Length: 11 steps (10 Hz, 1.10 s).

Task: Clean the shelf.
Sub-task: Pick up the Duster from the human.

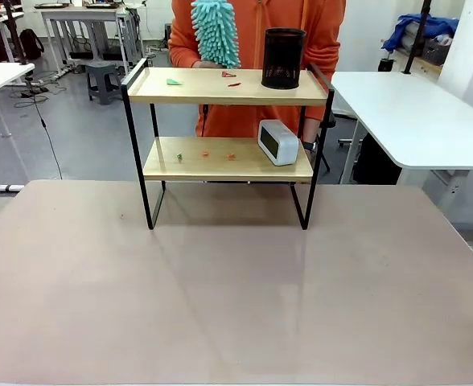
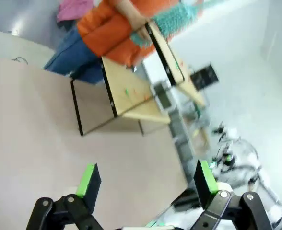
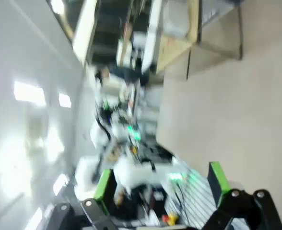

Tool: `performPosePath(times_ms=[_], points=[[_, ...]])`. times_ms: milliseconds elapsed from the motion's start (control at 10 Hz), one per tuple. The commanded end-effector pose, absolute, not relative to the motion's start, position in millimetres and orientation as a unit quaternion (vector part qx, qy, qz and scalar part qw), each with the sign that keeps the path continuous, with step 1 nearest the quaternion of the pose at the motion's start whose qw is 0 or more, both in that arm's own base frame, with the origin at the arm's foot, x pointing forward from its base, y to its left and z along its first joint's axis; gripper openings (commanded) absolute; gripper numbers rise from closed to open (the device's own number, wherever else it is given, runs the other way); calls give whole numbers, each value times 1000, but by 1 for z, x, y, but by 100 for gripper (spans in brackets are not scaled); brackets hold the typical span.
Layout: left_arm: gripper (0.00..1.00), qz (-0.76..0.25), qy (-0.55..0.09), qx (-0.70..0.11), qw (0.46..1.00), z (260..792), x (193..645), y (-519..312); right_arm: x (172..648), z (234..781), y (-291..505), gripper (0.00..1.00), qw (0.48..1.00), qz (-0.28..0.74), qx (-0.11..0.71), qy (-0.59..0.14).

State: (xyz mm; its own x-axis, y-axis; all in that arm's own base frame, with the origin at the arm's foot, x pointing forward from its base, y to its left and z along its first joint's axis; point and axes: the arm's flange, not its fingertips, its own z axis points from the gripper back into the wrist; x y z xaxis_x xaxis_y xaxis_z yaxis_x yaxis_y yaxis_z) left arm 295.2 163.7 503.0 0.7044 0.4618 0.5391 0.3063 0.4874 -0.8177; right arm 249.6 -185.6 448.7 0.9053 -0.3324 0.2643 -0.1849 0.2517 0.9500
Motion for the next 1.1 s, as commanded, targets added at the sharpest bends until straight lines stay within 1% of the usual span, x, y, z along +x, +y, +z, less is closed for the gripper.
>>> performPosePath(times_ms=[0,100,1000], points=[[100,99,-394,-496,768,436,265,93,271,448,-122,100,753,-176,537,-338],[100,50,-381,-504,774,503,295,164,250,449,-186,100,762,-48,610,-212],[100,50,-381,-504,774,503,295,164,250,449,-186,100,762,-48,610,-212]])
